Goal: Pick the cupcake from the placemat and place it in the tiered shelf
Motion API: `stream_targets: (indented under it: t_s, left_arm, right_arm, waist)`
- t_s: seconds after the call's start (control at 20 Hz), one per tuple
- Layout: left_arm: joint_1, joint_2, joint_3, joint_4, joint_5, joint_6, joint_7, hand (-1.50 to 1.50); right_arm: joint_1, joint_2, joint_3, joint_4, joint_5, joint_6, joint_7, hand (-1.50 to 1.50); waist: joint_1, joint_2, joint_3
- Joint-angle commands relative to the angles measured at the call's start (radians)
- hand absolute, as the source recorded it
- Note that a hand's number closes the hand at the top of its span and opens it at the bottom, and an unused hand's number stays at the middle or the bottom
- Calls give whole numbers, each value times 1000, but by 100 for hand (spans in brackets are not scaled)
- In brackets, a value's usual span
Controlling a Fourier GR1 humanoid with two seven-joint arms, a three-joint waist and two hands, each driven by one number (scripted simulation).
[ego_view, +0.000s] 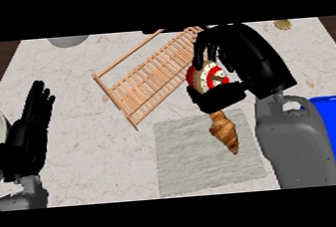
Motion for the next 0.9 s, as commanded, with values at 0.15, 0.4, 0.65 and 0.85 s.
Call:
stream_targets:
  t_s: [0.15,0.4,0.65,0.85]
  left_arm:
    - [-13,-23,-11,14,-22,11,14,0]
    - [67,-1,14,-46,19,-39,-8,0]
    - [-8,-38,-30,-39,-46,18,25,0]
    - [15,-34,-10,30,-11,-25,-43,0]
  right_arm:
    - [-91,7,-5,297,38,-212,-156,150]
    - [-172,7,14,479,-14,-353,-218,150]
    - [-280,7,-16,757,-24,-463,-370,150]
    - [-329,7,-28,931,-35,-560,-459,150]
  waist:
    - [2,1,0]
    - [11,0,0]
    - [14,4,0]
    - [23,7,0]
